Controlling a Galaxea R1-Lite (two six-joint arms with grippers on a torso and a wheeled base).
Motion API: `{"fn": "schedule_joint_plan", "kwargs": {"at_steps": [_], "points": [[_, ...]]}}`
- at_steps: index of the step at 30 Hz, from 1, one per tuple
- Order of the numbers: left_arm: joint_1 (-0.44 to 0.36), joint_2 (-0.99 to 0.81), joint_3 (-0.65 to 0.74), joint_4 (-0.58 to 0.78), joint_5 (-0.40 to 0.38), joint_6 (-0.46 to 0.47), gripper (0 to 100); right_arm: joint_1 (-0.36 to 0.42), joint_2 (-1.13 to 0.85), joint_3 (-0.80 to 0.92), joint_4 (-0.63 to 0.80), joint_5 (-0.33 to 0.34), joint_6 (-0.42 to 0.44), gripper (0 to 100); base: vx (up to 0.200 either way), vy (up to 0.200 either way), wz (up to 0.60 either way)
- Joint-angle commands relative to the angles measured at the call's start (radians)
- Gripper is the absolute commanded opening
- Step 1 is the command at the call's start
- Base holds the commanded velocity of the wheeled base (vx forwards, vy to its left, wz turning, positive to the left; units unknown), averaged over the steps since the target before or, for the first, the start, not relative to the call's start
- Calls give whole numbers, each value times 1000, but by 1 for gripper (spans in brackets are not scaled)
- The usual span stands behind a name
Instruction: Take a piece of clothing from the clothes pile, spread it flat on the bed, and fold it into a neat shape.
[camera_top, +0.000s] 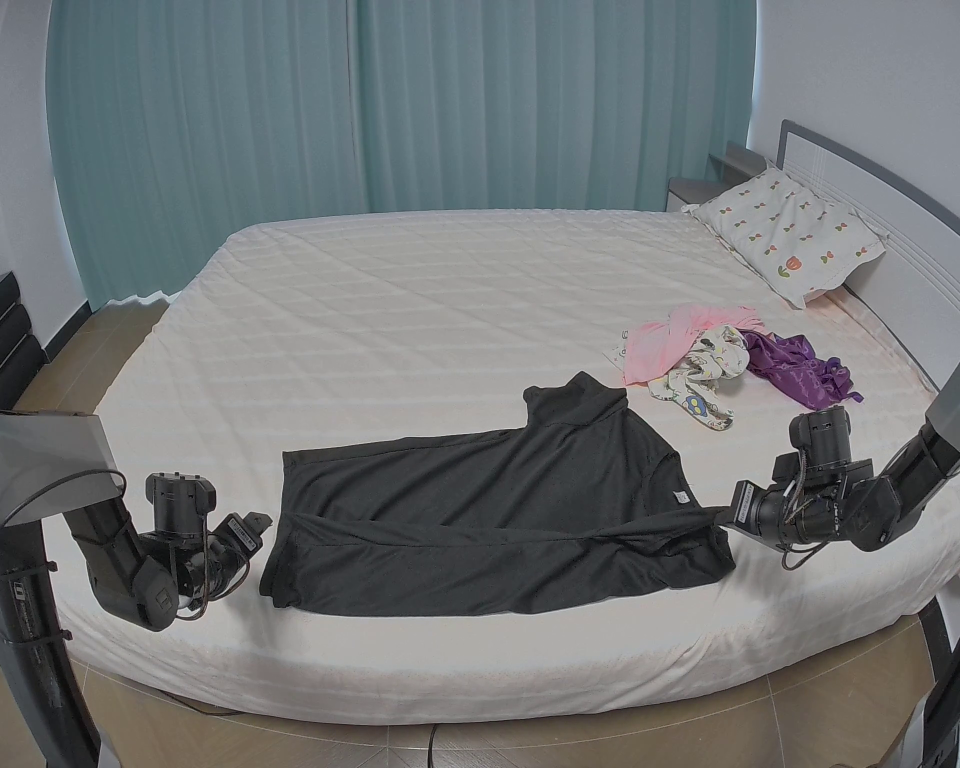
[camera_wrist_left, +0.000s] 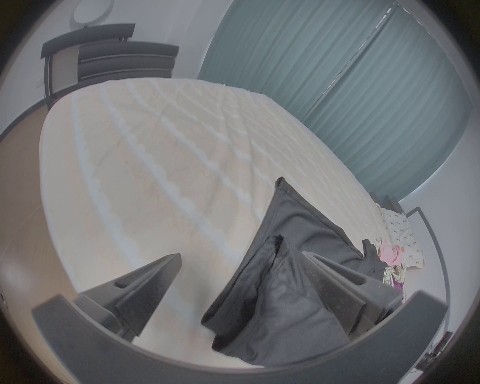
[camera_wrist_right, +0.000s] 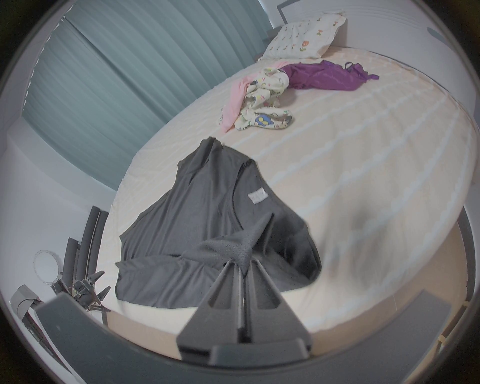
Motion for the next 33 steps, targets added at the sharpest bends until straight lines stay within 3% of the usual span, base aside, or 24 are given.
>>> {"fn": "schedule_joint_plan", "kwargs": {"at_steps": [1,5,14,15,18,24,28,33], "points": [[-2,-49,76,-4,-16,-22,100,7,-105,53,60,36,0,0,0,0,0],[-5,-42,114,-43,-40,-58,100,4,-144,45,154,70,-2,0,0,0,0],[0,-23,146,-82,-76,-68,100,4,-139,80,194,70,-17,0,0,0,0],[0,-20,146,-84,-76,-68,100,4,-139,77,212,70,-20,100,0,0,0],[0,-14,146,-84,-79,-68,100,4,-135,60,317,73,-53,100,0,0,0],[-2,-11,146,-84,-97,-72,100,-1,-128,57,318,80,-65,100,0,0,0],[1,-8,143,-85,-180,-101,100,-25,-81,39,245,94,-56,100,0,0,0],[1,-8,131,-85,-198,-103,100,-16,54,40,44,94,12,100,0,0,0]]}}
